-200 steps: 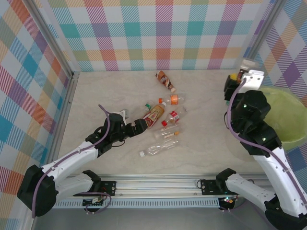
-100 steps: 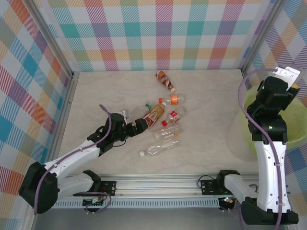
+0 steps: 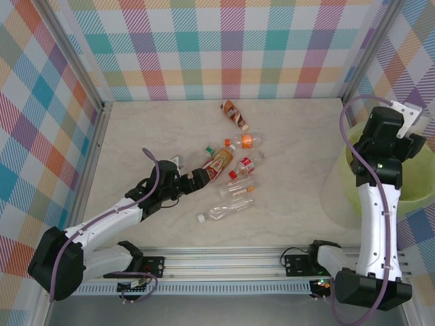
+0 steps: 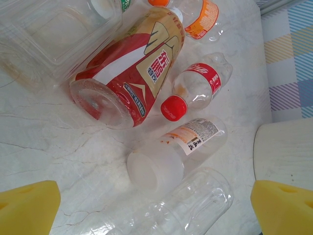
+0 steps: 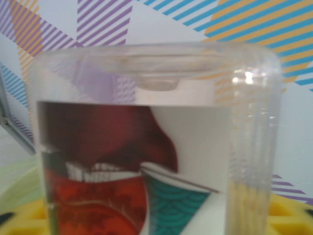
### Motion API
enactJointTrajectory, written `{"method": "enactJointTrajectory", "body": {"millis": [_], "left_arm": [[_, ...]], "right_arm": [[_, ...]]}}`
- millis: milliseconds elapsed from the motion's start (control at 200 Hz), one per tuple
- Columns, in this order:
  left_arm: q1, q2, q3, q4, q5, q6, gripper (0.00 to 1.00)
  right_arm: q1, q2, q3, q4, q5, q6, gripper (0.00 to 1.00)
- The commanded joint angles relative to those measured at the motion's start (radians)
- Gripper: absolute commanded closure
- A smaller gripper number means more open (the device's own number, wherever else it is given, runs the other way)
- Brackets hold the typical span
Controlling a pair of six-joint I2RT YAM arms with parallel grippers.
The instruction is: Put the plastic bottles in the bin
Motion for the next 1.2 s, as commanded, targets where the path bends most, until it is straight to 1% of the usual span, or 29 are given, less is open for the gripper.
{"method": "enactJointTrajectory", "body": {"millis": [0,65,145,225,285,380,570,625,640,695,775,865,930,965,1070,1195], "left_arm": [[-0.009,-0.03,-0.001,-0.011,-0.009,0.032,0.0],[-0.009,-0.04,-0.002,-0.036,-0.018,0.045,0.0],[-0.009,-0.048,-0.005,-0.055,-0.022,0.054,0.0],[-0.009,-0.054,-0.006,-0.063,-0.017,0.056,0.0],[-0.009,-0.053,-0.011,-0.067,-0.007,0.061,0.0],[-0.009,-0.055,-0.019,-0.082,0.011,0.07,0.0],[-0.012,-0.044,-0.013,-0.119,0.066,0.137,0.0],[-0.035,-0.042,0.004,-0.158,0.053,0.191,0.0],[-0.045,-0.043,0.01,-0.173,0.042,0.208,0.0],[-0.092,-0.045,0.028,-0.214,0.001,0.271,0.0],[-0.159,-0.047,0.028,-0.23,-0.04,0.337,0.0],[-0.221,-0.041,0.009,-0.205,-0.065,0.366,0.0],[-0.265,-0.036,-0.016,-0.175,-0.094,0.392,0.0],[-0.291,-0.034,-0.024,-0.164,-0.128,0.411,0.0],[-0.37,-0.011,-0.045,-0.13,-0.23,0.498,0.0],[-0.435,0.075,-0.024,-0.132,-0.333,0.556,0.0]], "right_arm": [[-0.006,0.002,-0.046,0.052,0.104,-0.079,0.27],[-0.005,-0.008,-0.062,0.059,0.113,-0.08,0.2],[-0.005,-0.015,-0.069,0.053,0.115,-0.07,0.15],[-0.005,-0.013,-0.063,0.032,0.115,-0.055,0.12],[-0.006,-0.008,-0.06,0.017,0.114,-0.048,0.06],[-0.004,-0.006,-0.058,-0.007,0.108,-0.037,0.0],[0.007,-0.018,-0.055,-0.052,0.097,-0.019,0.0],[0.017,-0.027,-0.049,-0.071,0.074,-0.016,0.0],[0.02,-0.031,-0.046,-0.08,0.062,0.018,0.0],[0.031,-0.051,-0.026,-0.129,-0.012,0.07,0.0],[0.039,-0.094,0.0,-0.184,-0.148,0.142,0.0],[0.049,-0.131,0.029,-0.227,-0.242,0.214,0.0],[0.054,-0.147,0.049,-0.249,-0.354,0.239,0.0],[0.056,-0.154,0.058,-0.254,-0.408,0.252,0.0],[0.067,-0.173,0.067,-0.248,-0.612,0.285,0.0],[0.085,-0.183,0.052,-0.215,-0.917,0.352,0.0]]}}
